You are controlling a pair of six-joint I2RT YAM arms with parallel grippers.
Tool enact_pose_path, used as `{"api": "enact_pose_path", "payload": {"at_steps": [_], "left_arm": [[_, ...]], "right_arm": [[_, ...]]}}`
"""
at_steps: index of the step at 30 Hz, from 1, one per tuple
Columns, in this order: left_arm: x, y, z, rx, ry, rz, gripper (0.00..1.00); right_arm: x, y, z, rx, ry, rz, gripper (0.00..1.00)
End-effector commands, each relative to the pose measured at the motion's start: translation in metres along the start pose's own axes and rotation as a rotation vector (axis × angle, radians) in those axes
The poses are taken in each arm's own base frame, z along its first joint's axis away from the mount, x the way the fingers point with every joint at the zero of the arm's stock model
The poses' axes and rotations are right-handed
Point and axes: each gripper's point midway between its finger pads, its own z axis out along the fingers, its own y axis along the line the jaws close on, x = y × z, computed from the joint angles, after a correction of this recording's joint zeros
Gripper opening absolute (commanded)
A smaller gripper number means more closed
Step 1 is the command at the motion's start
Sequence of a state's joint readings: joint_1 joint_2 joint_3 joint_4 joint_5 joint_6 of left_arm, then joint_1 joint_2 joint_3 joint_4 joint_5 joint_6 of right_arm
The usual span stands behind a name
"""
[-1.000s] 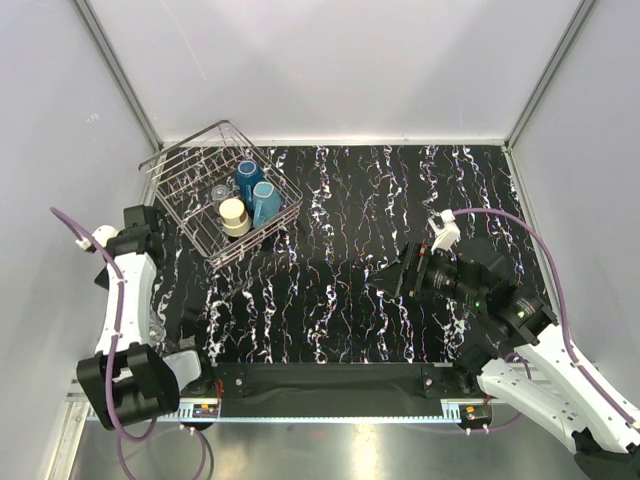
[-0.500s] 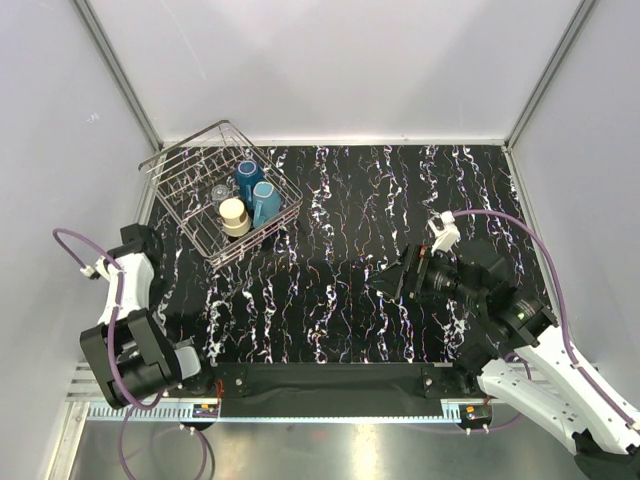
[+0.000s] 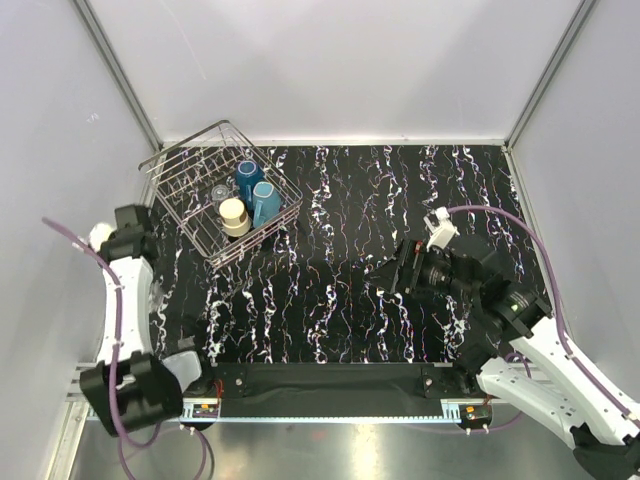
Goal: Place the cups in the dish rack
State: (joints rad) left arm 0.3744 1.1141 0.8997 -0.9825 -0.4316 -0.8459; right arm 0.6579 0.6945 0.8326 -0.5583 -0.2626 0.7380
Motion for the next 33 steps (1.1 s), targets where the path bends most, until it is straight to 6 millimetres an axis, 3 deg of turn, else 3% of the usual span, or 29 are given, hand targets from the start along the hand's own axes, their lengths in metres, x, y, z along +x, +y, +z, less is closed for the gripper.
{"api": "enact_pose_path", "payload": {"at_steps": [1, 2, 3, 5, 8, 9, 10, 11, 13, 14, 17, 20, 25, 28, 33], "left_arm": [[-0.032, -0.055, -0.067, 0.268, -0.156, 0.076, 0.0], [-0.04, -0.072, -0.092, 0.355, -0.195, 0.093, 0.0], [-0.027, -0.09, -0.115, 0.437, -0.213, 0.173, 0.0], [-0.023, -0.109, -0.154, 0.547, -0.24, 0.231, 0.0], [0.016, -0.131, -0.196, 0.693, -0.226, 0.385, 0.0], [0.046, -0.138, -0.214, 0.772, -0.215, 0.493, 0.0], [0.063, -0.141, -0.221, 0.806, -0.203, 0.561, 0.0], [0.098, -0.146, -0.238, 0.903, -0.173, 0.681, 0.0], [0.139, -0.149, -0.234, 0.896, -0.137, 0.81, 0.0], [0.165, -0.145, -0.241, 0.93, -0.118, 0.905, 0.0], [0.213, -0.137, -0.23, 0.873, -0.128, 1.138, 0.0], [0.247, -0.129, -0.222, 0.877, -0.172, 1.327, 0.0], [0.278, -0.12, -0.217, 0.944, -0.159, 1.433, 0.0], [0.293, -0.113, -0.209, 0.955, -0.132, 1.473, 0.0], [0.329, -0.095, -0.198, 0.993, 0.028, 1.572, 0.0]], "right_arm": [[-0.018, 0.009, -0.001, -0.002, -0.053, -0.018, 1.0], [-0.019, 0.008, 0.0, 0.006, -0.058, -0.015, 0.99], [-0.021, 0.009, 0.001, 0.007, -0.062, -0.016, 1.0], [-0.023, 0.006, 0.007, 0.024, -0.057, -0.011, 0.99], [-0.026, 0.004, 0.011, 0.05, -0.051, -0.005, 0.99], [-0.027, 0.003, 0.012, 0.06, -0.053, -0.001, 0.99], [-0.027, 0.0, 0.012, 0.076, -0.054, 0.005, 0.99], [-0.03, -0.004, 0.012, 0.099, -0.076, 0.011, 0.99], [-0.031, -0.01, 0.011, 0.127, -0.092, 0.026, 0.99], [-0.033, -0.014, 0.011, 0.148, -0.105, 0.03, 0.99], [-0.035, -0.024, 0.009, 0.214, -0.112, 0.045, 0.99], [-0.033, -0.039, 0.008, 0.295, -0.11, 0.063, 0.99], [-0.02, -0.074, 0.006, 0.472, -0.059, 0.074, 0.99], [-0.016, -0.085, 0.009, 0.535, -0.026, 0.074, 1.0], [-0.018, -0.083, 0.018, 0.527, -0.02, 0.079, 1.0]]}}
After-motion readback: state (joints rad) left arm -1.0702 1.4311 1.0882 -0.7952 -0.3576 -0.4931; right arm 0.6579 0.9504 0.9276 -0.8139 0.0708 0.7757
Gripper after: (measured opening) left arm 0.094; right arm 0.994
